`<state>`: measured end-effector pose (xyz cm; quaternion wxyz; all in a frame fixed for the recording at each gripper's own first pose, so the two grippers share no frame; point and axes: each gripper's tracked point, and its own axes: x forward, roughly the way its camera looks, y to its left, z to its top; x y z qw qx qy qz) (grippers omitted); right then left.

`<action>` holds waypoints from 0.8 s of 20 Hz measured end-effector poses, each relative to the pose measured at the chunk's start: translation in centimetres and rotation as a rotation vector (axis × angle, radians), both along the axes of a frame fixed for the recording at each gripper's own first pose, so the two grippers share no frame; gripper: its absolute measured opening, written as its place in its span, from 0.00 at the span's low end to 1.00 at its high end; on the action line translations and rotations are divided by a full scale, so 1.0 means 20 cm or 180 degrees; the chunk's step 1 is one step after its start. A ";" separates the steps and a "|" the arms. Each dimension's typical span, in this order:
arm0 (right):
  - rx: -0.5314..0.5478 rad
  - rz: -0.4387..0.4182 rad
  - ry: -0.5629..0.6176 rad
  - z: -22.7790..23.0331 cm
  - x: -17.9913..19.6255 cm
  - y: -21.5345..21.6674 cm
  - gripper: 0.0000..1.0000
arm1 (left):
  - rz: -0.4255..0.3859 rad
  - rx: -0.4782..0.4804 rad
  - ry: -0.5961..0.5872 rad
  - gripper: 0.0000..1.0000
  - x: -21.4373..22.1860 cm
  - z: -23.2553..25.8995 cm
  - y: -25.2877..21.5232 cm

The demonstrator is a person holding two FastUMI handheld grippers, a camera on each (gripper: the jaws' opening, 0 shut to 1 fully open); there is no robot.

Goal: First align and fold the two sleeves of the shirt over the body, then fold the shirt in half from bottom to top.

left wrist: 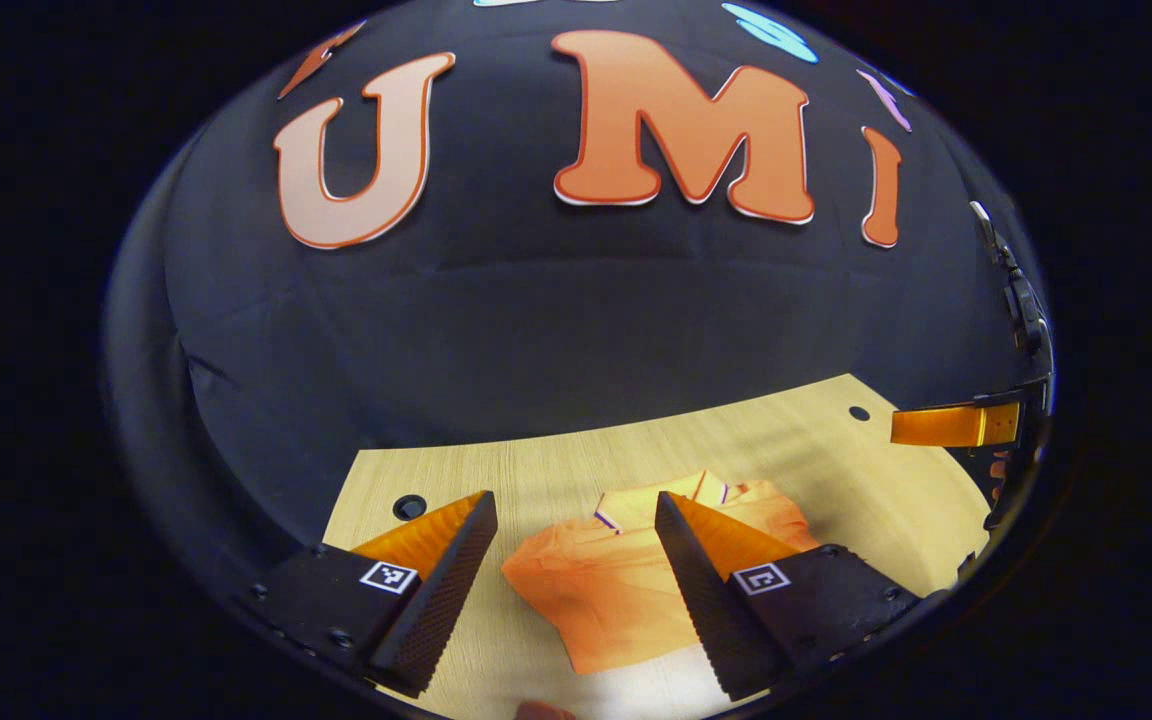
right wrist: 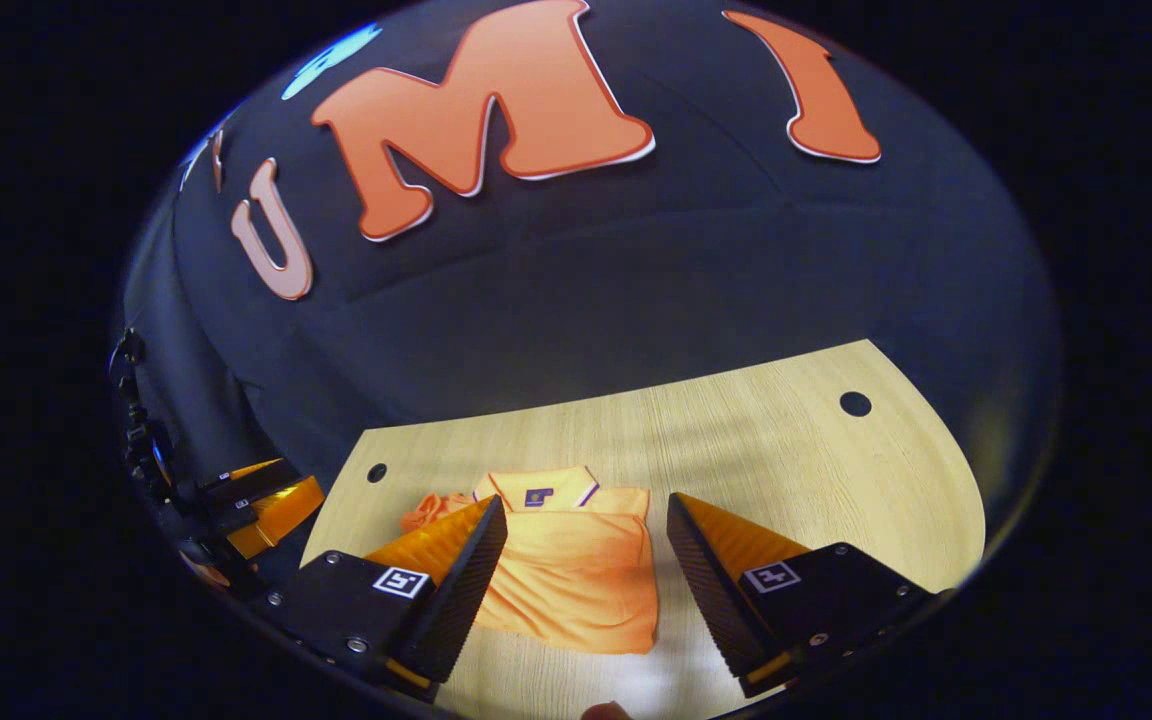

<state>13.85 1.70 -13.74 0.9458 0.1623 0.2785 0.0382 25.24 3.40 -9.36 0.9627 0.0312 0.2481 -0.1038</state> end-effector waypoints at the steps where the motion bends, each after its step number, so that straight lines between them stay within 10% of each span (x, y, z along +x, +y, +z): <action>1: 0.0001 0.0038 -0.0055 0.03 -0.04 0.01 0.99 | 0.0008 -0.0024 -0.0053 0.98 -0.05 0.04 -0.01; 16: -0.0357 0.0185 -0.1030 0.49 -0.69 0.09 0.98 | 0.0215 -0.0137 -0.0751 0.98 -0.88 0.55 -0.05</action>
